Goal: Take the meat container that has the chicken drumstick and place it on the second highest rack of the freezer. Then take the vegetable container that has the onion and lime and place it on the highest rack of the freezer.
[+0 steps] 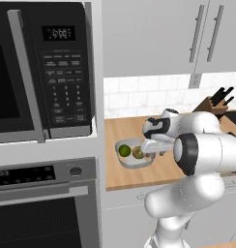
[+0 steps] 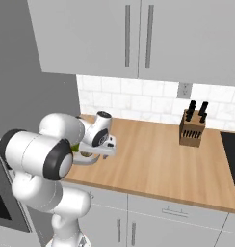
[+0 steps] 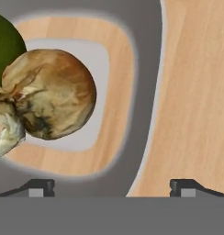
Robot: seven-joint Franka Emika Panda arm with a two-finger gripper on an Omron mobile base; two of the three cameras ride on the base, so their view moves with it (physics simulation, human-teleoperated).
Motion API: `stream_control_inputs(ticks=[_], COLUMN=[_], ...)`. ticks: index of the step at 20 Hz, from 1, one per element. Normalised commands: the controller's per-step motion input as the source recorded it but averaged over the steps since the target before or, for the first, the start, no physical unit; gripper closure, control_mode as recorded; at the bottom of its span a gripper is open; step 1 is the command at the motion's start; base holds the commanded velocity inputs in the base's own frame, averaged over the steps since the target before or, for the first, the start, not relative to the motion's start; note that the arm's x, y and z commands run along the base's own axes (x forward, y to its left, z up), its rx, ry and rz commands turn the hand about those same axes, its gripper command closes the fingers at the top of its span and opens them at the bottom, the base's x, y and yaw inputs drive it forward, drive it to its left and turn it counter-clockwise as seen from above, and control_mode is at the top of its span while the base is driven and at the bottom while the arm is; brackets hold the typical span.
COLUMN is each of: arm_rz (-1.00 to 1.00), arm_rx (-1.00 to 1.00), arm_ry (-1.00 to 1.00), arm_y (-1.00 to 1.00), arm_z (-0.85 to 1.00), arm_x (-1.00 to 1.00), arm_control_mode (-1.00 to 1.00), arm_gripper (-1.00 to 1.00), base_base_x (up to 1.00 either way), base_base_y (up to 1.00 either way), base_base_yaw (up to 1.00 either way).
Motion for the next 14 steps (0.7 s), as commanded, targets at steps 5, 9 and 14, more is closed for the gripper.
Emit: stream_control_inputs(ticks=[5,9,14], arm_rz=[0.01,0.00,0.00], arm_rx=[0.00,0.00,0.00], arm_ry=[0.00,0.00,0.00], arm_y=[0.08,0.00,-0.03], arm_z=[-0.14,-0.01,0.00], arm_x=[0.02,0.22,0.36], arm_control_mode=[-1.00,-1.00,-1.00], arm_gripper=[-1.00,-1.00,-1.00], base_base_x=[0.00,0.00,0.00], base_base_y=[0.00,0.00,0.00], base_base_yaw=[0.00,0.00,0.00])
